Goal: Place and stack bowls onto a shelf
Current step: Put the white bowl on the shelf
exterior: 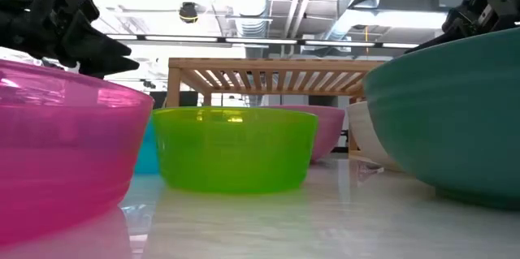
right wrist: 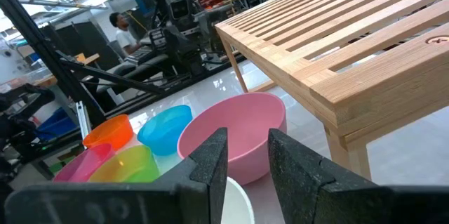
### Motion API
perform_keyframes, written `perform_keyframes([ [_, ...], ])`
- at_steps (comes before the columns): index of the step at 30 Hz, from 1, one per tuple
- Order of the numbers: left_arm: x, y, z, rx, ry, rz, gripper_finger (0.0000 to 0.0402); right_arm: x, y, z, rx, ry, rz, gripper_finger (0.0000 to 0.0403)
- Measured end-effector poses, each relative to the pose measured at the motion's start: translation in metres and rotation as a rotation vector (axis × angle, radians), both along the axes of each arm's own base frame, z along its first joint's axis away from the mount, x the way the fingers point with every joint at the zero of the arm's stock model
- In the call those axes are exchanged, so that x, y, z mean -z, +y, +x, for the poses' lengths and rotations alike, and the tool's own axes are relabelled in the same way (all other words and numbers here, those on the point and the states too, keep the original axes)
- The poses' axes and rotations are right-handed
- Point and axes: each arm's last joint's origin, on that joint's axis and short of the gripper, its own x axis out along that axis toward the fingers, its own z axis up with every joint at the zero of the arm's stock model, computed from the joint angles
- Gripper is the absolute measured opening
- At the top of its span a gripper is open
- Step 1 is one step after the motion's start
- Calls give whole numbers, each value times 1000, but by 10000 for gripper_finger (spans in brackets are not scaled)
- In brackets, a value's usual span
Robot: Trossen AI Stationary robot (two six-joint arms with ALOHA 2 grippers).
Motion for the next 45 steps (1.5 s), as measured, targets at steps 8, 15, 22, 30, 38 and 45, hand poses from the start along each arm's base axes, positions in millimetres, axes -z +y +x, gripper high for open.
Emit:
perform_keyframes([
  [8,0,1,0,1,46,208,212,0,0,0,0,0,0,129],
  [15,-3,0,1,14,-24,79,212,0,0,0,5,-3,-1,129],
  [22,-11,0,2,-28,-252,-594,212,-8,0,0,16,-134,299,129],
  [30,-11,5,0,-238,-372,-762,212,-2,-1,0,48,-123,566,129],
  [38,-13,11,-4,-455,-556,-897,212,-65,2,-9,-123,-393,353,129],
  [45,-13,13,-6,-537,-621,-923,212,-142,2,-38,-94,-233,285,129],
])
